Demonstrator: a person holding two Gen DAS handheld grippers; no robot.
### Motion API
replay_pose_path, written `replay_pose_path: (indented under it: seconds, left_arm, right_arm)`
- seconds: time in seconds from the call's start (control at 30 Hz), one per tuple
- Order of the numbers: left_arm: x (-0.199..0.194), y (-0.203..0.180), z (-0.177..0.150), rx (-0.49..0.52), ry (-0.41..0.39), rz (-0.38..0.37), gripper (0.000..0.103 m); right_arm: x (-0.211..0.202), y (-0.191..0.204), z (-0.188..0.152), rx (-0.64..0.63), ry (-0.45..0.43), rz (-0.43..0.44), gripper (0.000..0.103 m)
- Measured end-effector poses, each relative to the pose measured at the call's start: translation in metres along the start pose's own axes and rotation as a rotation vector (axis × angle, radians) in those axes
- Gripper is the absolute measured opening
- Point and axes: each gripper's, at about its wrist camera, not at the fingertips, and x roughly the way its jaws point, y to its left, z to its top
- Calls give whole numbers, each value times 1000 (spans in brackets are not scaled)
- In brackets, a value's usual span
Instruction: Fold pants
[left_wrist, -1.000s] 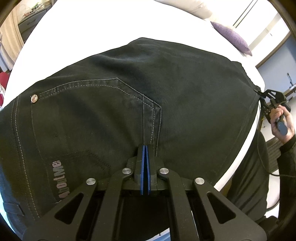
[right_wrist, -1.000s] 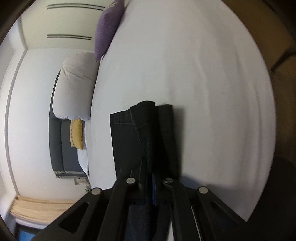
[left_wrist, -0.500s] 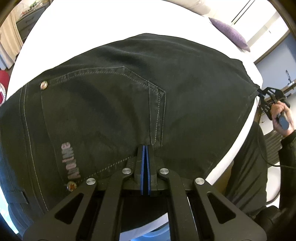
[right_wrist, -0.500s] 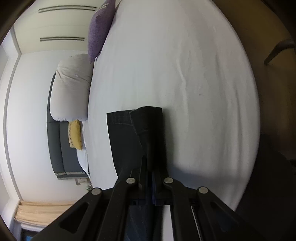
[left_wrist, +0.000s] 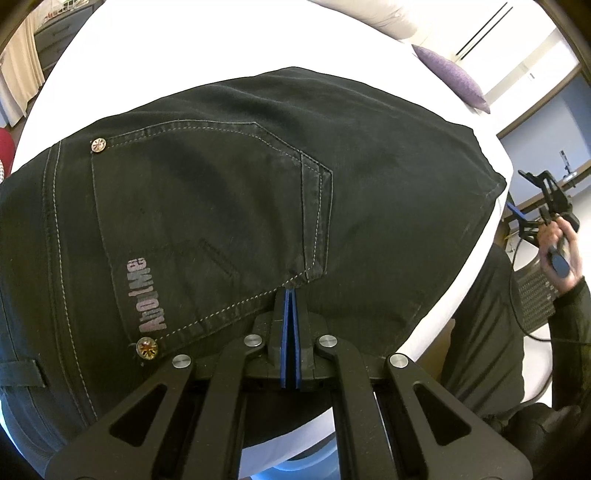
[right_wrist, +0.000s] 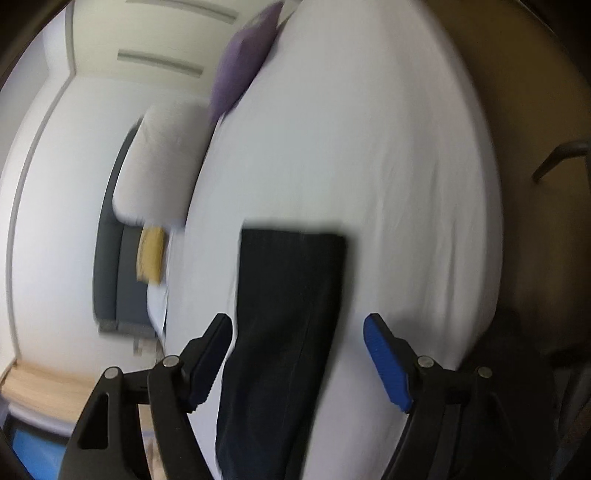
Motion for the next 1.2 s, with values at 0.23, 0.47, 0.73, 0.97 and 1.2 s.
replay_pose_path:
  seconds: [0.23, 0.47, 0.73, 0.97, 1.2]
  left_arm:
    - [-4, -1, -5, 3, -7, -2, 1]
    - [-9, 1, -14, 2, -14, -21, 1]
    - [-9, 3, -16, -4, -18, -31, 1]
    - [-10, 2, -14, 7, -8, -28, 1]
    - [-10, 3, -12, -1, -3, -38, 1]
  right_arm:
    - [41, 52, -124, -192, 450, 99, 48]
    - [77, 48, -191, -179, 607, 62, 48]
    - [85, 47, -197, -131, 630, 68, 44]
    - [92, 36, -206, -126, 654, 59, 4]
    - [81, 21, -205, -100, 652, 65, 2]
